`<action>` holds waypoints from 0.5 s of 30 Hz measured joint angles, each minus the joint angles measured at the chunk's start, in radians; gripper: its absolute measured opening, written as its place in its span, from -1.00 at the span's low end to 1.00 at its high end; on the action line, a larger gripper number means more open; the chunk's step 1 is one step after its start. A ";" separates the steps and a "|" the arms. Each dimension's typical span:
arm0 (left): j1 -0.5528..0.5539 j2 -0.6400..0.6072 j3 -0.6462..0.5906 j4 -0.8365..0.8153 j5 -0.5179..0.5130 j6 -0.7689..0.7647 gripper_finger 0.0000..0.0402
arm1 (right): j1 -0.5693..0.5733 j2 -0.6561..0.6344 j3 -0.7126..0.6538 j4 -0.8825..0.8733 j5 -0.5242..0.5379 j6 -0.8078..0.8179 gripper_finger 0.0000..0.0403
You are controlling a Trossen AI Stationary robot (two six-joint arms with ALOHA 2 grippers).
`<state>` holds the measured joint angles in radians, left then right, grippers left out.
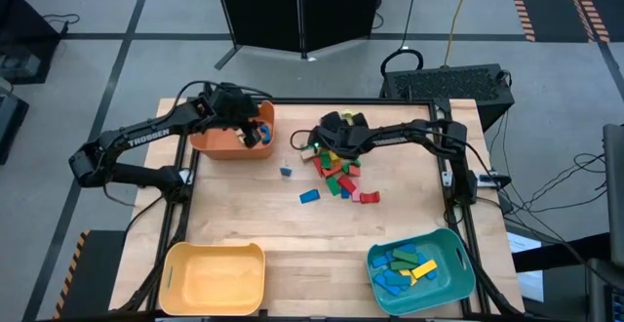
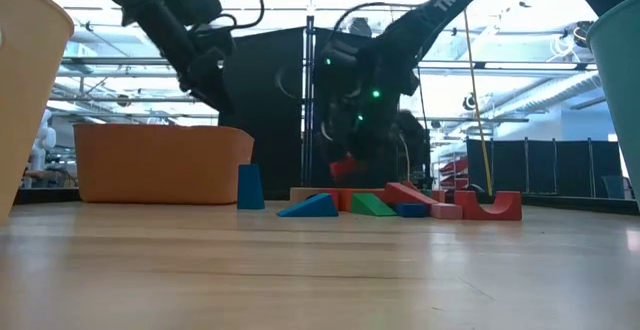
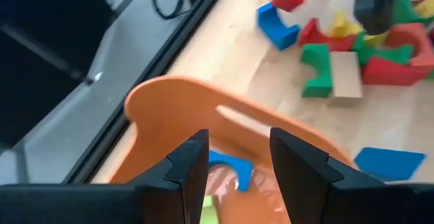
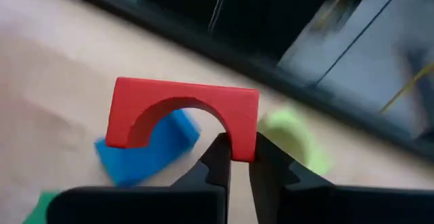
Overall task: Sort blocks by size
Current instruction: Put the red arch block into the orange bin
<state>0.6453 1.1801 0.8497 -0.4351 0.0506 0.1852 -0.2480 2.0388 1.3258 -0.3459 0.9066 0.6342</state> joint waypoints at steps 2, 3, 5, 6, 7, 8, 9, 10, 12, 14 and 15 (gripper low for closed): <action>0.000 0.000 0.000 0.013 0.033 0.004 -0.21 | 0.027 -0.001 0.000 0.051 0.102 -0.081 -0.89; 0.000 0.000 0.000 0.018 0.045 0.004 -0.21 | 0.041 -0.002 0.000 0.088 0.145 -0.135 -0.89; 0.000 0.000 0.000 0.022 0.062 0.004 -0.21 | 0.067 -0.006 0.000 0.175 0.210 -0.242 -0.89; 0.000 0.000 0.000 0.026 0.070 0.004 -0.21 | 0.080 -0.006 0.000 0.222 0.226 -0.301 -0.89; 0.000 0.000 0.000 0.032 0.075 0.004 -0.21 | 0.091 -0.006 0.000 0.269 0.229 -0.361 -0.89; 0.000 0.000 0.000 0.037 0.078 0.004 -0.21 | 0.102 -0.006 0.000 0.317 0.228 -0.419 -0.89; 0.000 0.000 0.000 0.042 0.079 0.005 -0.21 | 0.113 -0.006 0.000 0.366 0.227 -0.474 -0.89; 0.000 0.000 0.000 0.046 0.080 0.005 -0.21 | 0.124 -0.006 0.000 0.415 0.226 -0.528 -0.89; 0.000 0.000 0.000 0.060 0.083 0.013 -0.21 | 0.143 -0.006 0.000 0.503 0.223 -0.627 -0.89; -0.006 0.000 0.000 0.071 0.111 0.035 -0.21 | 0.160 -0.006 0.000 0.564 0.220 -0.705 -0.89; -0.010 0.000 0.000 0.071 0.133 0.050 -0.21 | 0.167 -0.006 0.000 0.588 0.216 -0.735 -0.89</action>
<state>0.6357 1.1797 0.8501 -0.3638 0.1837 0.2347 -0.0813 2.0326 1.3254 0.2424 1.1230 -0.1011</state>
